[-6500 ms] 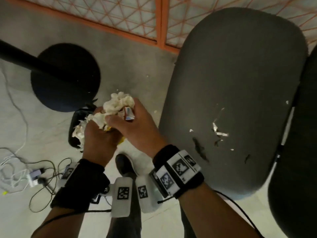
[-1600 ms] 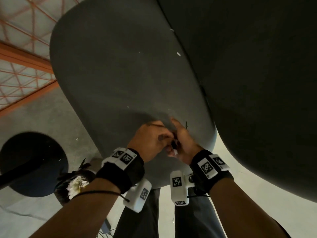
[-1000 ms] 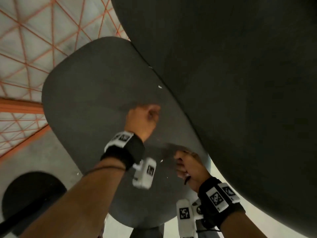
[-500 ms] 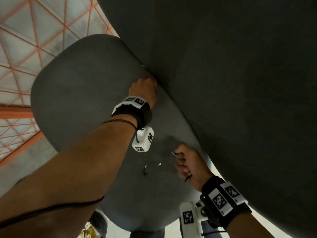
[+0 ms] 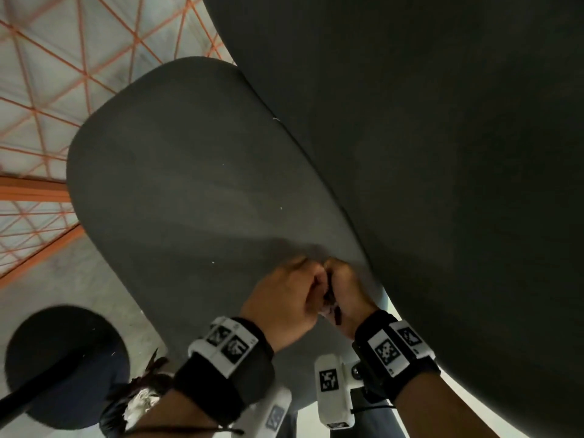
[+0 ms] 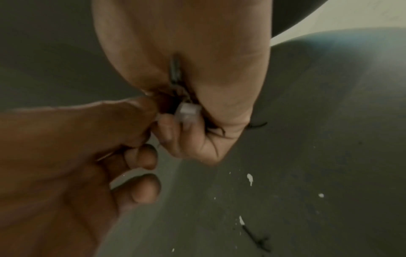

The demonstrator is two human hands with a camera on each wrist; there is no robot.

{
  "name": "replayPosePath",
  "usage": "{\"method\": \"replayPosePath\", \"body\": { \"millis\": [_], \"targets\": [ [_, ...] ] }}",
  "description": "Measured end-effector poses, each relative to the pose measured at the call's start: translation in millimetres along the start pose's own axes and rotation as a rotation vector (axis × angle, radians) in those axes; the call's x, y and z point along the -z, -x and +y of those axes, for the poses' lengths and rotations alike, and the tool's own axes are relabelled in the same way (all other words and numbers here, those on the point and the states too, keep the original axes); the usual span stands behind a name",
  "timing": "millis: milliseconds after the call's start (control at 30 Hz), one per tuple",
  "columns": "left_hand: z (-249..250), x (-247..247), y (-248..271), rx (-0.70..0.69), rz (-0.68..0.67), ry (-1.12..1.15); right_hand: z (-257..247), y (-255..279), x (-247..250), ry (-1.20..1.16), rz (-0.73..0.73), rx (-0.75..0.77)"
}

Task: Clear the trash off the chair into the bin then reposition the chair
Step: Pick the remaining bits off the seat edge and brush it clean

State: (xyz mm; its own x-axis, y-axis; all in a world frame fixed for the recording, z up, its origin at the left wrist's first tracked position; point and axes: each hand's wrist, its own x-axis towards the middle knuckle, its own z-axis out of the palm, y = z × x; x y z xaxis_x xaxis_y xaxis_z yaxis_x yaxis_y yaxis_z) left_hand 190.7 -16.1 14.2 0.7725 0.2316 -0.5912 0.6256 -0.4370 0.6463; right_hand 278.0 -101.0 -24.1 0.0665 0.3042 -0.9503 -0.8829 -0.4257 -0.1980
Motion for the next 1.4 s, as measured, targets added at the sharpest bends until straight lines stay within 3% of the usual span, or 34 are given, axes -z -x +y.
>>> {"method": "replayPosePath", "body": {
  "millis": [133,233,300,400,500,600,700,867,1200,1400],
  "targets": [
    [-5,-14,-2,0.052,0.107,-0.148,9,-1,-6,-0.026,0.060,-0.030],
    [-8,-12,-4,0.044,-0.015,-0.110,18,-6,-5,-0.079,0.148,-0.012],
    [-12,-4,-6,-0.017,-0.082,-0.040,19,-10,-6,-0.101,0.170,0.008],
    [-21,16,-14,-0.078,-0.044,0.275,10,-20,-4,-0.146,0.190,0.013],
    [-31,46,-46,-0.026,0.200,0.361,-5,-22,-1,-0.128,0.146,0.011],
    [-48,76,-98,0.093,0.502,0.233,-12,-19,0,-0.066,0.112,0.016],
    [-58,104,-147,0.225,0.624,0.158,-11,-16,1,-0.025,0.090,0.014],
    [-61,119,-189,0.292,0.649,0.158,1,-17,10,-0.009,0.073,-0.034],
    [-47,118,-195,0.393,0.661,0.090,2,-24,11,-0.008,0.081,-0.087],
    [-48,120,-181,0.360,0.496,-0.020,-14,-19,8,-0.004,0.039,-0.025]
  ]
}}
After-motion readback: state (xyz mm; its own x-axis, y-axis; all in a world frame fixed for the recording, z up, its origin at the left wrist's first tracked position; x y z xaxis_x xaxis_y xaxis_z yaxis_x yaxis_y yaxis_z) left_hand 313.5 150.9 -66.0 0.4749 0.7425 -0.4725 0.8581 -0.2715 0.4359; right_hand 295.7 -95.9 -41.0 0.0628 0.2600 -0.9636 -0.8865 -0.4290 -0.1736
